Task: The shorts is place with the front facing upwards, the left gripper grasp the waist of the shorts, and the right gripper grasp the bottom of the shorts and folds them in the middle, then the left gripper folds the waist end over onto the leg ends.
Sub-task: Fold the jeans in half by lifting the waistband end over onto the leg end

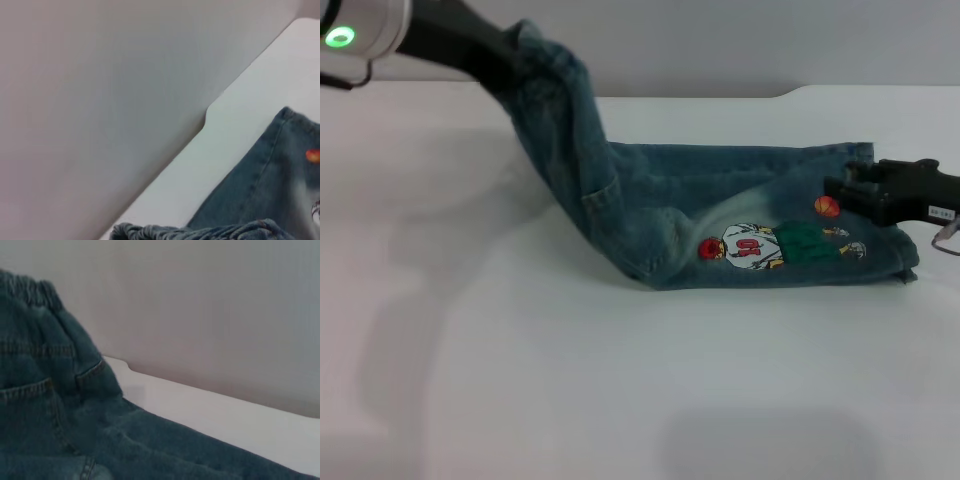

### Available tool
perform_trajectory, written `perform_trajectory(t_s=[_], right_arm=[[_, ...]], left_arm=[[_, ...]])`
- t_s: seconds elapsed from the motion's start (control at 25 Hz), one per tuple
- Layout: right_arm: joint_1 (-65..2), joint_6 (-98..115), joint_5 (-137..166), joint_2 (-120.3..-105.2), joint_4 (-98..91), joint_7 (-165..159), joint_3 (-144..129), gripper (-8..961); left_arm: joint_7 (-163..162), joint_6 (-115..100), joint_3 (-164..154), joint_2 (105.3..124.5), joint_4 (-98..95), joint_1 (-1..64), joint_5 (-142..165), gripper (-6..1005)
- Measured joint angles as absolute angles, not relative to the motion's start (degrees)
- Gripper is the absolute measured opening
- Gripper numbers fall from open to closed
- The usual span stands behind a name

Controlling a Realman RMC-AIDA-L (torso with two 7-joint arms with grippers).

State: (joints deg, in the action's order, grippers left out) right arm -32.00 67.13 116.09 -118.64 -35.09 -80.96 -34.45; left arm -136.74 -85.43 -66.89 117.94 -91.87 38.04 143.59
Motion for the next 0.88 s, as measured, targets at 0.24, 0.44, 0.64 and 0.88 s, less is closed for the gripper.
perform_trajectory(t_s=[0.24,0.44,0.64,0.88], right_arm=[[-32.6,67.1,116.1,-118.67,-33.3,-80.2,-34.5,416],[-33.1,67.1,116.0,-118.75,-32.2,-79.4,-34.5,416],[-32.8,67.0,110.6,-118.82,-30.6,-75.5,-34.5,416],[-34.1,67.3,108.8,-118.83,-29.2,-74.3,-35.5,416]], left_arm=[[-136.8,-85.5,-67.0,117.88,-92.6,41.0,143.6,60],[-137.5,-85.8,-67.1,117.86,-94.2,43.4,143.6,61],[-137.7,-87.6,-67.3,117.87,-94.6,45.7,143.5,61],[-138.3,-88.0,-68.8,117.92,-95.2,47.1,143.3,62]])
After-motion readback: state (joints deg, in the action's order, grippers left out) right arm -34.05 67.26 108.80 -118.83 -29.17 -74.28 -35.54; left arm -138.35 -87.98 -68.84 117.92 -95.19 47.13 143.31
